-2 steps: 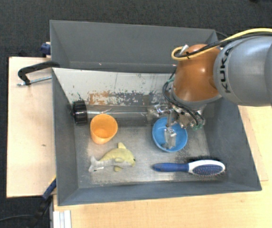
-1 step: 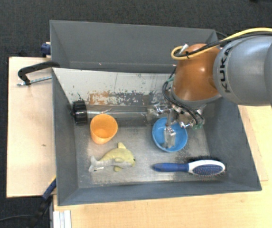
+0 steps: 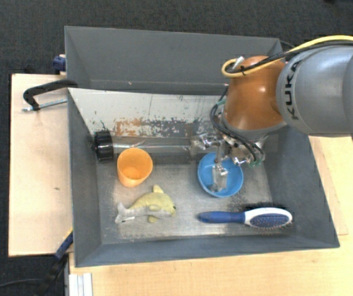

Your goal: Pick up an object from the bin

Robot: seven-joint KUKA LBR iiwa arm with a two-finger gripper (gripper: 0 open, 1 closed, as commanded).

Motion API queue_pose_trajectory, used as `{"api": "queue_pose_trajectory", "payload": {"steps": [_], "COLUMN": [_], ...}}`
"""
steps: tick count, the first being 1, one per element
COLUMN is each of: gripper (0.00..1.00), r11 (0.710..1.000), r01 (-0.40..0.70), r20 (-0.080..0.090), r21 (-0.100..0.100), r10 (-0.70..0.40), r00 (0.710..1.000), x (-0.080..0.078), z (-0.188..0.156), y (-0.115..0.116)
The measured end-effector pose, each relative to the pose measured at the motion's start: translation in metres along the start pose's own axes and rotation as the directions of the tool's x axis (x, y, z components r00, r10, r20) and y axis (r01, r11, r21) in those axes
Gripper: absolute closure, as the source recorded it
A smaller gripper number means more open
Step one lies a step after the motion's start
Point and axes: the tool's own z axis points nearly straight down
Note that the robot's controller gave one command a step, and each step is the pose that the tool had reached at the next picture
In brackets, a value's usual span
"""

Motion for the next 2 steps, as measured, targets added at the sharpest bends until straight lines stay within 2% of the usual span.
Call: {"api": "queue_pose_trajectory", "payload": {"steps": [2], "gripper": [0.00], "r11": [1.000], "r01": [-0.002], "r20": [0.002], "r21": [0.000], "r10": [0.002], "r00": [1.000], "x": [-0.0035], "z": [-0.0028], "y": [0.0008]}}
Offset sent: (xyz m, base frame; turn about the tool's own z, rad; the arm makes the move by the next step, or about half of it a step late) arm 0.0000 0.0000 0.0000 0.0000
